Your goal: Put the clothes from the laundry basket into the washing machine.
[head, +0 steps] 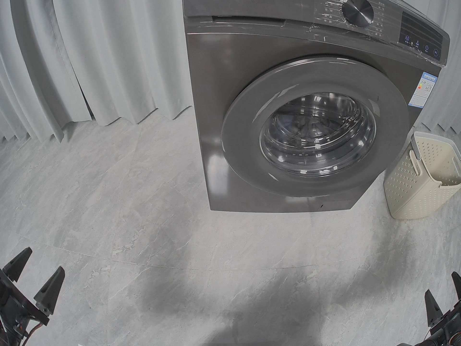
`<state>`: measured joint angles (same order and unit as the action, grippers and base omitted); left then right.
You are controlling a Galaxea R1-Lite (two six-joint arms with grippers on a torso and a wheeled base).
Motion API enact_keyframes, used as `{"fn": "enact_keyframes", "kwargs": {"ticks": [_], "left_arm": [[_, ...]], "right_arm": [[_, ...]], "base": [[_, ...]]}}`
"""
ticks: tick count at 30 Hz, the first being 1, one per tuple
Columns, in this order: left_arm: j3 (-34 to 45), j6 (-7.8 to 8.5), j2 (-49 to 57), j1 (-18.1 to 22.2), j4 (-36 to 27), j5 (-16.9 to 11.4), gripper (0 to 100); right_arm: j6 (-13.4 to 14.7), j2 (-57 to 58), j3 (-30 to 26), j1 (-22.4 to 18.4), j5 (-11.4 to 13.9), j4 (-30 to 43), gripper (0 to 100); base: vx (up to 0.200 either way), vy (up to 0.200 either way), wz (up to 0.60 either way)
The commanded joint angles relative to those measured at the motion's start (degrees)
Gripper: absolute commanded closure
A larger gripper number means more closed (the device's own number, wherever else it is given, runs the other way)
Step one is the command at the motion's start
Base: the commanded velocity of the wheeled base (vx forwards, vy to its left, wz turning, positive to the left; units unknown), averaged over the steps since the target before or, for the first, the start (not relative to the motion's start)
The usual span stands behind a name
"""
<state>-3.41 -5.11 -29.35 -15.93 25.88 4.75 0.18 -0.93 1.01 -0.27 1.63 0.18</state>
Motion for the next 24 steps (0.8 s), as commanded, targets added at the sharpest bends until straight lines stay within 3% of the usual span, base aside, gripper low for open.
{"fn": "enact_keyframes", "kwargs": {"ticks": [1, 4, 5, 6, 9, 12, 13, 15, 17, 20, 24], "left_arm": [[3.4, 0.36, 15.6, 6.5, -8.4, -2.2, 0], [3.4, 0.36, 18.8, 8.3, -13.8, -3.8, 0], [3.4, 0.54, 21.6, 10.4, -19.8, -5.3, 0], [3.4, -0.52, 24.1, 12.2, -23.3, -7.1, 0], [2.9, -0.78, 27.4, 16.6, -23.9, -11.3, 0], [3.0, 0.63, 27.9, 16.7, -23.8, -9.8, 0], [3.0, 0.63, 28.0, 16.6, -23.8, -8.2, 0], [3.1, 2.30, 28.6, 16.1, -24.9, -4.1, 0], [3.3, 3.00, 28.7, 16.1, -25.5, -3.2, 0], [3.4, 5.28, 29.0, 16.1, -25.9, -5.8, 0], [3.3, 5.02, 28.9, 15.9, -25.9, -6.0, 0]], "right_arm": [[0.0, 0.3, -1.0, 0.0, 0.0, 0.0, 0], [0.0, 0.3, -1.0, 0.0, 0.0, 0.0, 0], [0.0, 0.3, -1.0, 0.0, 0.0, 0.0, 0], [0.0, 0.3, -1.0, 0.0, 0.0, 0.0, 0], [0.1, 0.3, -1.0, 0.0, 0.0, 0.0, 0], [0.1, 0.3, -1.0, 0.0, 0.0, 0.0, 0], [0.1, 0.3, -1.0, 0.0, 0.0, 0.0, 0], [-0.1, 0.3, -1.0, 0.0, 0.1, 0.1, 0], [0.0, 0.3, -0.9, 0.0, 0.1, 0.2, 0], [0.1, 0.3, -1.0, 0.0, 0.0, 0.0, 0], [0.1, 0.3, -1.0, 0.0, -0.1, 0.0, 0]], "base": [[0.000, 0.000, 0.00], [0.000, 0.000, 0.00], [0.000, 0.000, 0.00], [0.000, 0.000, 0.00], [0.000, 0.000, 0.00], [0.000, 0.000, 0.00], [0.000, 0.000, 0.00], [0.000, 0.000, 0.00], [0.000, 0.000, 0.00], [0.000, 0.000, 0.00], [0.000, 0.000, 0.00]]}}
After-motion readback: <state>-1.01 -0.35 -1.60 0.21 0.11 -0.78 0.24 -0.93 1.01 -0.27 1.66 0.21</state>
